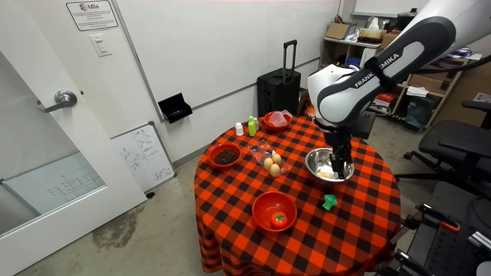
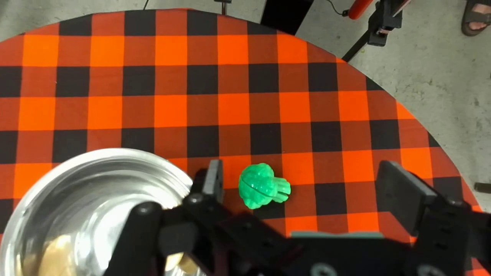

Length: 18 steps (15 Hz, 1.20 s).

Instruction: Place the broccoli inside the silver basin

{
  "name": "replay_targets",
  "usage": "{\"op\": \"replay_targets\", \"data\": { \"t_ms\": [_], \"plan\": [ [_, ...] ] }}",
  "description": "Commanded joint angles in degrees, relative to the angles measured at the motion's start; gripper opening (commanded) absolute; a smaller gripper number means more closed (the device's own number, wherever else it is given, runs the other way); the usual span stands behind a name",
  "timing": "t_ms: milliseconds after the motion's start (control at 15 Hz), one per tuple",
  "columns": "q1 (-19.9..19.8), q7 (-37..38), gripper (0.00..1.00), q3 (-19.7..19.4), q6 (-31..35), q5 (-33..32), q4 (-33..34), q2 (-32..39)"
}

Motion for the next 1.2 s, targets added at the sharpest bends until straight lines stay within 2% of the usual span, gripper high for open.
{"op": "replay_targets", "data": {
  "t_ms": [0,267,600,1133],
  "plan": [
    [0.0,0.0,1.00,0.1,-0.1,0.0,0.1,0.2],
    [0.1,1.4,1.00,-0.3,0.9,-0.4,-0.1,-0.1],
    [0.6,4.4,1.00,0.4,9.8,1.0,-3.0,1.2],
    [0.6,5.9,1.00,2.6,15.7,7.2,-5.6,7.2]
  ]
}}
